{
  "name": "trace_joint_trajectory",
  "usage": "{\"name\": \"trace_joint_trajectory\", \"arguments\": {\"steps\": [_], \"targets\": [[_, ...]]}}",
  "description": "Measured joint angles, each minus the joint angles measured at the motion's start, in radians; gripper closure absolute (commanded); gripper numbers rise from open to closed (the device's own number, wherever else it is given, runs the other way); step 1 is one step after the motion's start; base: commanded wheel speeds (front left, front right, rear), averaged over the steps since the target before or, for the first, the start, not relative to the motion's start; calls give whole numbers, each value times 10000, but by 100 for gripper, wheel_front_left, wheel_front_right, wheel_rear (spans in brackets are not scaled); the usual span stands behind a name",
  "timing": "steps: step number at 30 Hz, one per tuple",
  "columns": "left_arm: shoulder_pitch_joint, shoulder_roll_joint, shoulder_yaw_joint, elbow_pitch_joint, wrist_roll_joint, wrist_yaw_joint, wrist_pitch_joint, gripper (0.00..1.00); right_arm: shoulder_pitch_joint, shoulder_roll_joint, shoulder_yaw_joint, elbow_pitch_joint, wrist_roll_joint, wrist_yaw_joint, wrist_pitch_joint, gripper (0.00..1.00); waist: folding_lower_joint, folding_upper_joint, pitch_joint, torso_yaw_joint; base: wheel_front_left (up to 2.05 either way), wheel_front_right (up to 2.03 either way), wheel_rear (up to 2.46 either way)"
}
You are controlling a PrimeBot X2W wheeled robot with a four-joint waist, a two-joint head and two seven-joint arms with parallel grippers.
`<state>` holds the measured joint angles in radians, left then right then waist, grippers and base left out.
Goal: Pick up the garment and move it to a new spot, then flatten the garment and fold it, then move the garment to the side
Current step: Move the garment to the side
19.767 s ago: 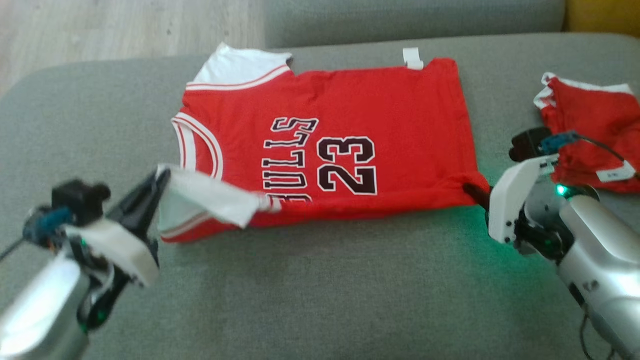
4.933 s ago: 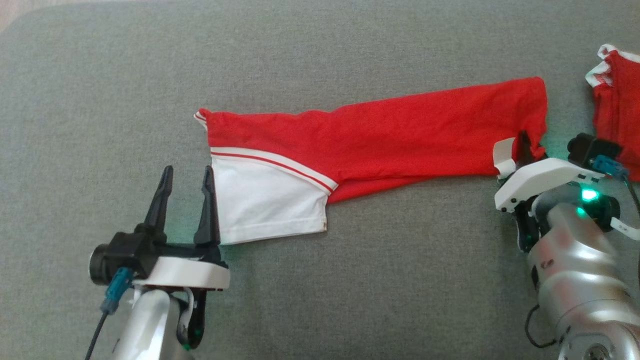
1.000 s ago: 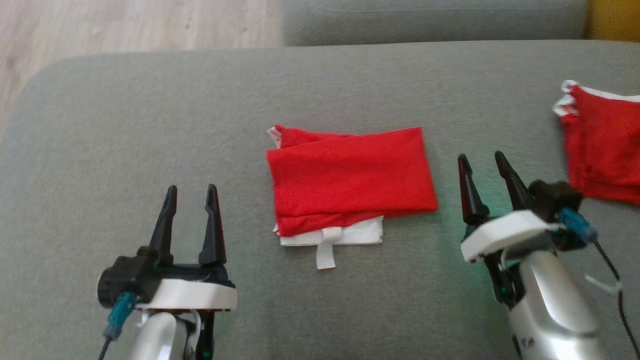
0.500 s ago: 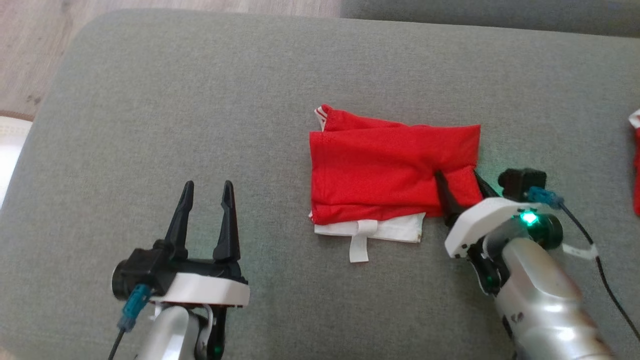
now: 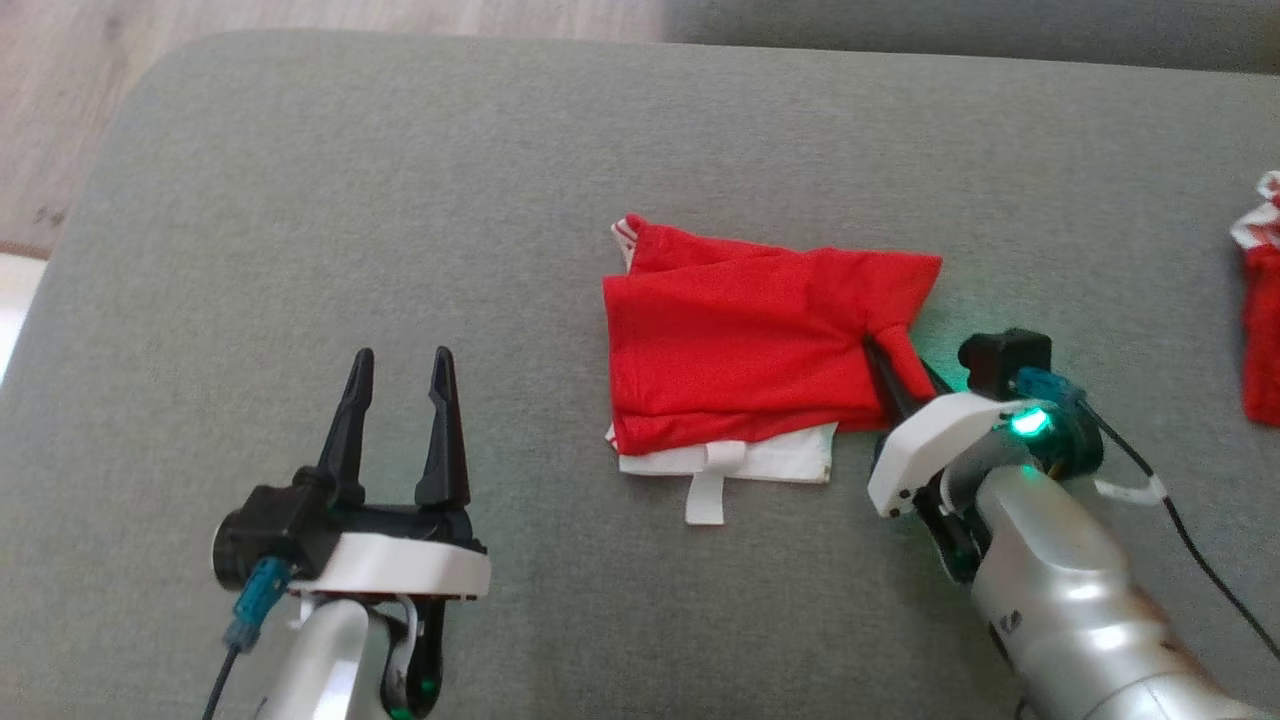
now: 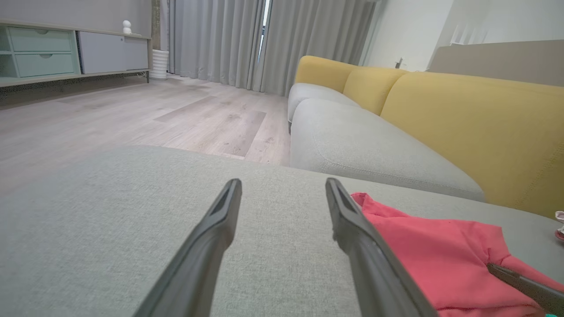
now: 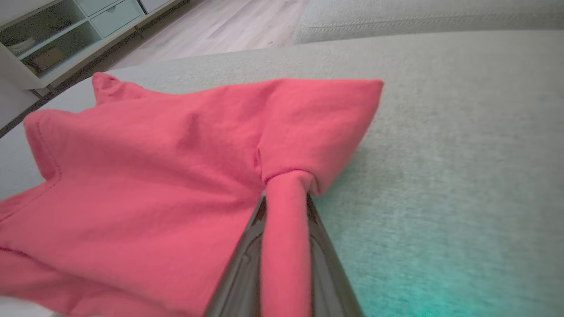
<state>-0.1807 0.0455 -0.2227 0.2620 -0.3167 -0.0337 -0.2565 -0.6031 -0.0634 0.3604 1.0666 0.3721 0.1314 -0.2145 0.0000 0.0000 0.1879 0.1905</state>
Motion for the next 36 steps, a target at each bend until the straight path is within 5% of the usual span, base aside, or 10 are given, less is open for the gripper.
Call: {"name": "trace_joint_trajectory", "arguments": {"steps": [4,10,27,36], "targets": [[18,-4,50,-42,27,29,0,0,-357,-123,-205,42,-1710,0,-265,100,0,0,-136,-320,0,0,0],[13,-2,343,-219,178,-77,0,0,-543,-1131,-792,-1797,-3377,0,-337,100,0,0,-305,-958,0,0,0],[-540,-8,351,-487,174,-205,-2,0,-820,-5453,-221,-2451,-3173,2,711,100,1,0,712,-1837,0,0,0],[-923,-10,309,-468,173,-297,-2,0,-1328,-6287,-1806,-1476,-3237,2,1266,100,1,0,1439,-1593,0,0,0]]}}
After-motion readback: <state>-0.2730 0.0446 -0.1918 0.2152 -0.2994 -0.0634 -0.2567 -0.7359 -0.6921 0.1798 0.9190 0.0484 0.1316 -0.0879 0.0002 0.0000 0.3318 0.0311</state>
